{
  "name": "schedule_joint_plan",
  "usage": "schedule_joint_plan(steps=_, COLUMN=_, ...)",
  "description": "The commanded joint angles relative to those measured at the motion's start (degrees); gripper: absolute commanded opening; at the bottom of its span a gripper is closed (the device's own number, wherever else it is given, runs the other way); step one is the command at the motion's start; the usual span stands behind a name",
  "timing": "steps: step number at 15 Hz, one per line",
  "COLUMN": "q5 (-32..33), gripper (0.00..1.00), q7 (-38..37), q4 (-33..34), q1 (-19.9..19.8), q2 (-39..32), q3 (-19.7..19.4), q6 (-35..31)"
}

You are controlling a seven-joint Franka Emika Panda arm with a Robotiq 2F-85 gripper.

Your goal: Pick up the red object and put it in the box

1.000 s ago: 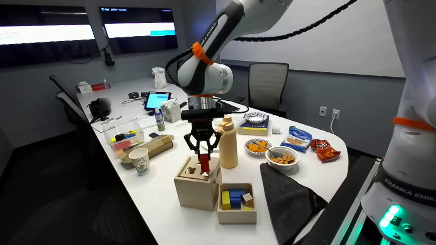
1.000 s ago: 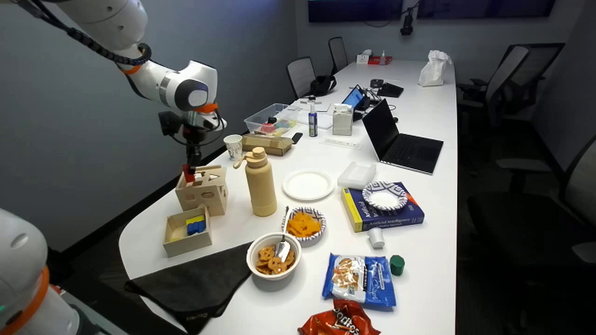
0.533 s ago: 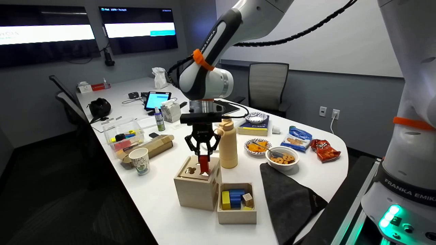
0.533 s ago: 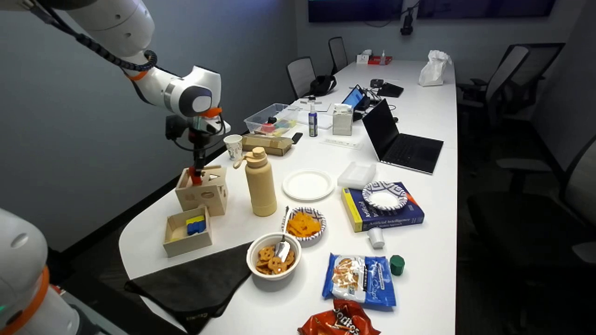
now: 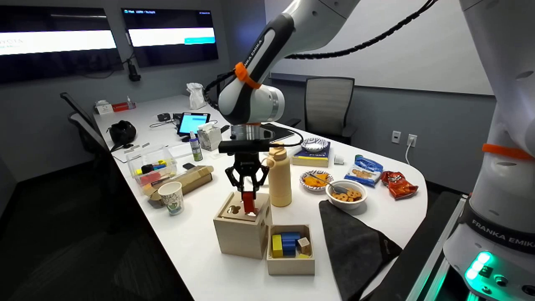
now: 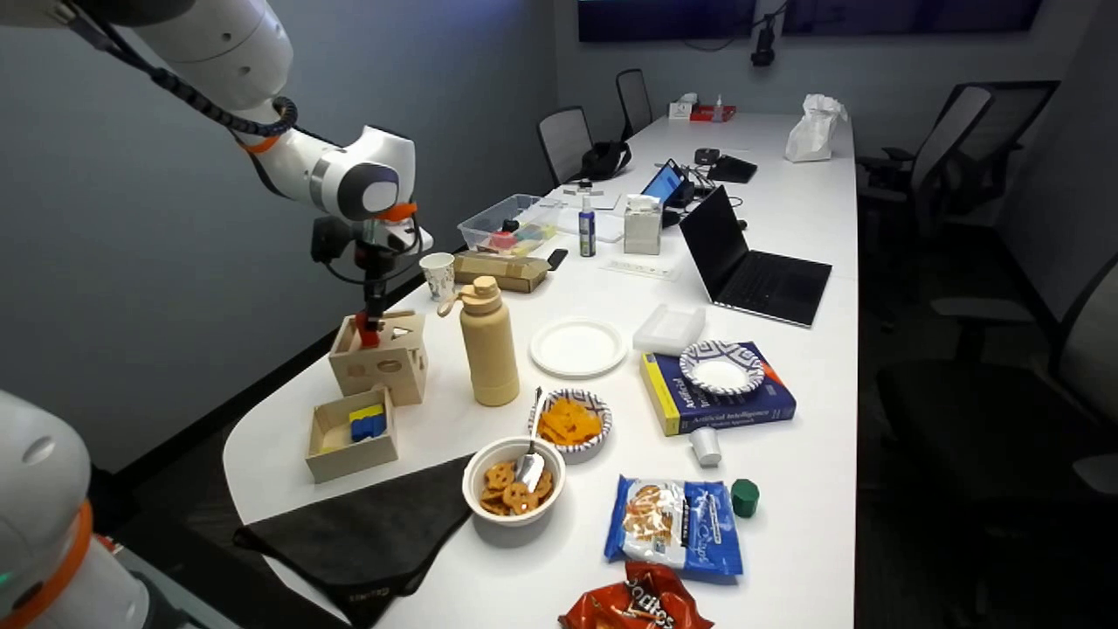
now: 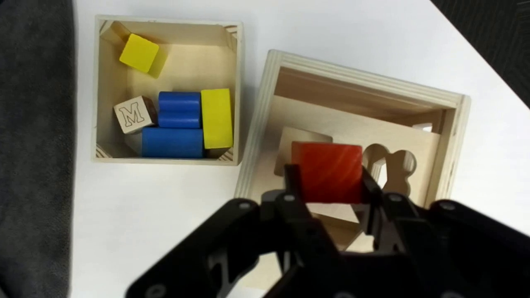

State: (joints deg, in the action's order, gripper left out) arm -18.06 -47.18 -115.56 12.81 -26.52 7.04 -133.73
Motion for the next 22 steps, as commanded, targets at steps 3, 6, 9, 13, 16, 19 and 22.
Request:
schedule_joint_plan(steps=3, q5=0.01, gripper=0.08, q7=-3.62, q4=0.62, q1=1.48, q2=-0.53, q3=-0.50, q6=0.02)
schedule_joint_plan(steps=6, q5=0.20, gripper=0.08, q7=-5.18, q4=0.22, q1=1.84, q2=-0.38, q3=-0.66, q6=-0.36)
schedule_joint_plan(steps=9, q5=0.19, gripper=0.08, q7=-6.72, q4=-0.12, q1=1.90, q2=-0.32, q3=-0.82, q6=-0.65)
schedule_joint_plan(steps=13, q5=0.06, gripper=0.08, q7=-8.26, q4=-0.66, q1=1.67, q2=-0.08, q3=-0.97, q6=-1.00)
schedule_joint_plan(steps=16, q5=-0.13, gripper=0.08, q7=-8.80, q4=-0.85, q1=1.48, q2=-0.11, q3=-0.94, q6=-0.98)
schedule_joint_plan(steps=19, q5=-0.50, gripper=0.08, q7=-8.80, q4=-1.20, q1=1.29, q2=-0.24, q3=-0.73, q6=-1.18)
schedule_joint_plan(steps=22, q5=-0.74, gripper=0.08, q7=-9.13, q4=-1.60, q1=1.20, q2=-0.11, q3=-0.77, q6=-1.53)
